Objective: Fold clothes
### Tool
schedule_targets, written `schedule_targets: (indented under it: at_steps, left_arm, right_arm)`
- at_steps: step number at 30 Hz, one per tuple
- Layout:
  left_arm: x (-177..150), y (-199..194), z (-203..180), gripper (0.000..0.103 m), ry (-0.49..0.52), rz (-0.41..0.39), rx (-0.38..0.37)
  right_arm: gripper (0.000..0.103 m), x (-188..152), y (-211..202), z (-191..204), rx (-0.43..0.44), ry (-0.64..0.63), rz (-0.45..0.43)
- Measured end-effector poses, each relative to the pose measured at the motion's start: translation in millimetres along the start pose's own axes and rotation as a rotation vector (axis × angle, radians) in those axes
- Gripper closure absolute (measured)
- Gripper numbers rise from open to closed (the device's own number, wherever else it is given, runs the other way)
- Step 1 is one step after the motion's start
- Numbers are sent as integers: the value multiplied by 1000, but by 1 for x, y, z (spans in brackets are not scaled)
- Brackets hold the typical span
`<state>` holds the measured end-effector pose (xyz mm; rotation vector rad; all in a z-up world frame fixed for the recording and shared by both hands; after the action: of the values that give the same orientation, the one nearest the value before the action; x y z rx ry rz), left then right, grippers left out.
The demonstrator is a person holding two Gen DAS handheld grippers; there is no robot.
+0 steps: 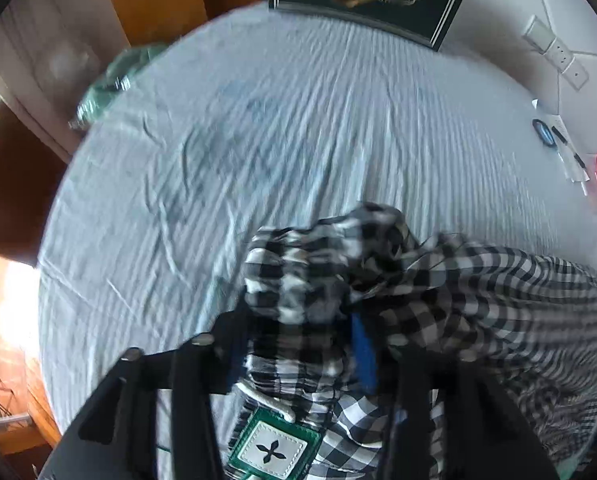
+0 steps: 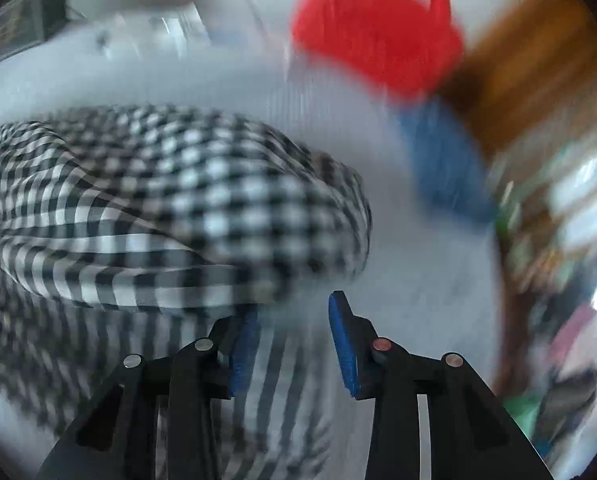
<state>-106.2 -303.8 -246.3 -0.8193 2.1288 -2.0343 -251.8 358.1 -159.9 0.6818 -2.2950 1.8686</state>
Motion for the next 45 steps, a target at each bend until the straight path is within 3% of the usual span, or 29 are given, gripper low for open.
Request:
schedule_targets:
  at_steps: [3,5,6,7,11,20,23,26,27,29,30,31,33,38,41,42,43,44,45]
  left_arm:
    - [3,-8,1,41,-11,5,-35]
    - [13,-24,1,28,-7,-41,-57]
    - [17,-34,1,21,-5,-67,-59]
    - [22,-44,2,18,-4,-97,-57]
    - [33,-45,15,14,-19,-104,-26]
    - [5,39,4,14,-13,101,-30]
    - [5,56,-11,9,26,140,-14]
    - [10,57,-18,7,32,131,16]
    - [12,56,-20,11,24,123,20]
    - [18,47,-27,41,37,87,19]
    - [21,42,-32,80,51,73,25]
    - [24,35,-37,87,67,58,43]
    - [33,16,-46,88,99,10,84]
    - [75,-45,-54,88,85,-150,61]
    - [111,-46,-61,88,83,-188,62]
    - [121,-41,-64,88,74,-179,47]
    - [130,-35,-67,85,62,-162,26]
    - [135,-29,-68,82,52,-134,9]
    - [139,-25,-69,74,43,-102,-7]
  right_arm:
    - [61,-24,22,-26,86,147,106]
    - [39,-18,21,-35,161,234,105]
    - [22,-14,20,-40,200,278,105]
    - [16,-8,20,-43,224,311,96]
    - [16,23,23,-57,251,402,79]
    - [15,75,73,-57,295,459,147]
    - [2,86,94,-46,245,418,150]
    - [1,97,111,-37,170,378,120]
    - [1,100,118,-33,161,362,113]
    - [1,102,130,-24,146,332,128]
    - [12,101,136,-20,140,317,149]
    - [36,102,131,-18,121,300,136]
    - [94,104,119,-16,81,263,106]
    - [94,143,51,-36,158,275,-94]
    - [94,178,37,-47,169,313,-170]
    - [86,190,35,-50,172,329,-191]
    - [69,201,33,-53,176,345,-211]
    - [61,205,37,-56,163,368,-193]
    - [48,209,42,-59,148,392,-173]
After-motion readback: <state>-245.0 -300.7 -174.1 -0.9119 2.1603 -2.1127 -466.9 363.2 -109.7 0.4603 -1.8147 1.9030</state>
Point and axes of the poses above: each gripper's, at about its wrist camera, not at the fingertips, and y roughly the way its jaws point, z to its left, x to its top, the point moved 6 cm from there along y, roughly the way its jaws point, and after that the axes turned 11 degrees about y, right-handed, at the moved point
